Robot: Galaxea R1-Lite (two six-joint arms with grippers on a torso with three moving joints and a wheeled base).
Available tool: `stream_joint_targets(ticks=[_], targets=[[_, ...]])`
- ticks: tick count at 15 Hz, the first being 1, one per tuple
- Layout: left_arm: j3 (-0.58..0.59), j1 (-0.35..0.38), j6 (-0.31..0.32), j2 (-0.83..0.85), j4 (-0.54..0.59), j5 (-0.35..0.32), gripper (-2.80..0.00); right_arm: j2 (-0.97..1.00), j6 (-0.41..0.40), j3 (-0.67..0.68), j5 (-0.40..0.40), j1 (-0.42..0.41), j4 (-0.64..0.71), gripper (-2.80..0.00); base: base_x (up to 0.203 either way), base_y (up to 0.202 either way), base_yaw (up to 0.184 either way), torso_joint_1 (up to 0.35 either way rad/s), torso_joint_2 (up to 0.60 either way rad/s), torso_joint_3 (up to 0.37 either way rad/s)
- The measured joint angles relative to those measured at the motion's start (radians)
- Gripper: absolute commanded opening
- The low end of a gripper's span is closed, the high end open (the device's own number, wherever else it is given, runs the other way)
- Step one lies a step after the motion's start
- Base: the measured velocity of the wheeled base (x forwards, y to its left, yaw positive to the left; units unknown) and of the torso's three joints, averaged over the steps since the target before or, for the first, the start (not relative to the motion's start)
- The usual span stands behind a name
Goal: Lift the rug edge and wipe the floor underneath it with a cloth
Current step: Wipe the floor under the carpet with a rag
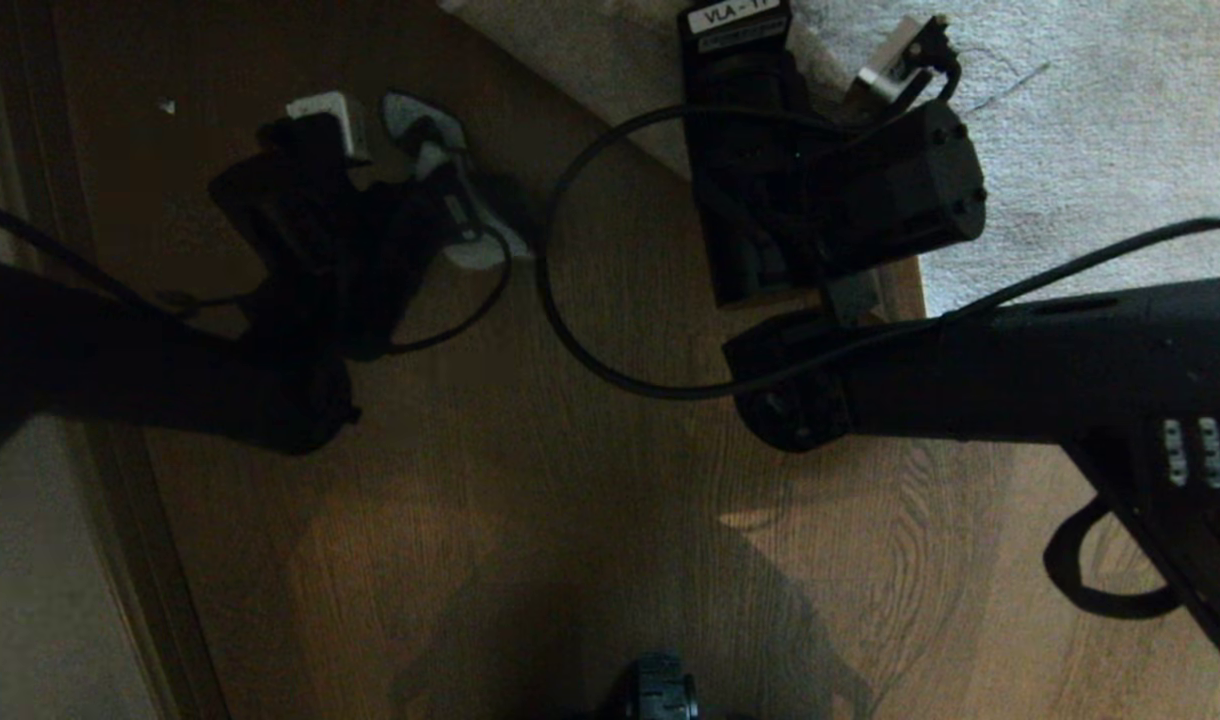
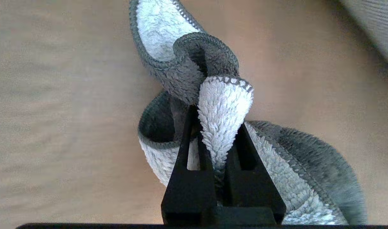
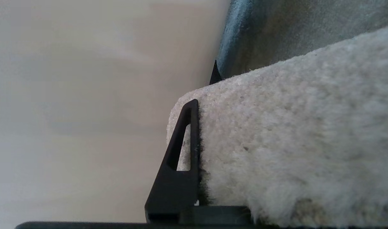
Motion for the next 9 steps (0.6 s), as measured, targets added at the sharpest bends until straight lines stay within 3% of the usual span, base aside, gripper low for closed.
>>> stream_joint_targets(ticks=[4,9], targets=[[0.157,0.034,0.000,-0.093,-0.005,-0.001,-2.80,0.000,-0.001,0.001,-0.002,0.021,0.000,-2.80,0.000,0.000,0.000,0.000,0.00,0.000],[0.438,0.037,-0.001,-0.219,-0.141,-0.004,-2.80,0.000,-0.016,0.002,-0.001,0.028,-0.001,-2.80,0.000,0.000,0.000,0.000,0.00,0.000]])
